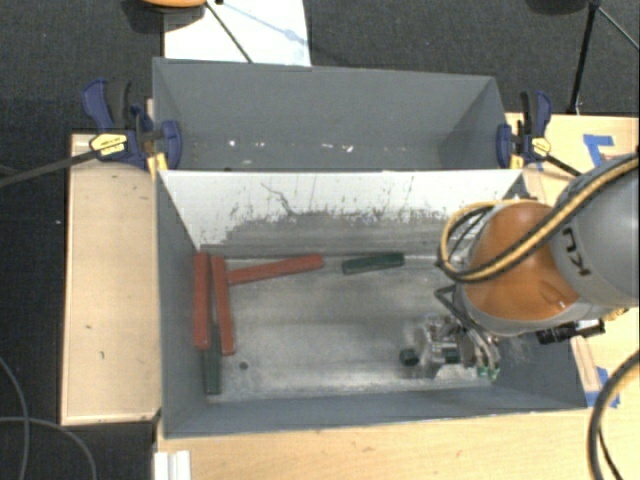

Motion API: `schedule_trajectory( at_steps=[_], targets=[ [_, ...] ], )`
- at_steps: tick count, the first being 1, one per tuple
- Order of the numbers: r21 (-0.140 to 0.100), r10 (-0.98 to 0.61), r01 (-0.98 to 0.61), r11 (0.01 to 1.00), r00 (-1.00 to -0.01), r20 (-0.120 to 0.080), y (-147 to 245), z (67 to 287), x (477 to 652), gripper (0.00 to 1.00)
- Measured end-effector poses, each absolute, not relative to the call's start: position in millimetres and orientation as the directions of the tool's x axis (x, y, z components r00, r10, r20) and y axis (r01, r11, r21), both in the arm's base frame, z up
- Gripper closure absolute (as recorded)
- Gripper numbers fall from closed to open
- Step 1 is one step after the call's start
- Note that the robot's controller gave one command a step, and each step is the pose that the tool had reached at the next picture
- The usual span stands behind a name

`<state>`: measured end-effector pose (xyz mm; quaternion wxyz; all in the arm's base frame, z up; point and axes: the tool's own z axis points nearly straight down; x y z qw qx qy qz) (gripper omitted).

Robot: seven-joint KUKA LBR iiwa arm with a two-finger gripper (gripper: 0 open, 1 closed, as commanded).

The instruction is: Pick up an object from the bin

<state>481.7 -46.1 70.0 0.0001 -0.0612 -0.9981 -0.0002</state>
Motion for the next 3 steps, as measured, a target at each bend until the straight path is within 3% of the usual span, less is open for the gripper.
schedule_trajectory(
  at_steps=[3],
  targets=[
    [0.000, 0.115, 0.115, 0.993, -0.993, 0.001, -46.1, 70.0, 481.6, 1.00]
  ],
)
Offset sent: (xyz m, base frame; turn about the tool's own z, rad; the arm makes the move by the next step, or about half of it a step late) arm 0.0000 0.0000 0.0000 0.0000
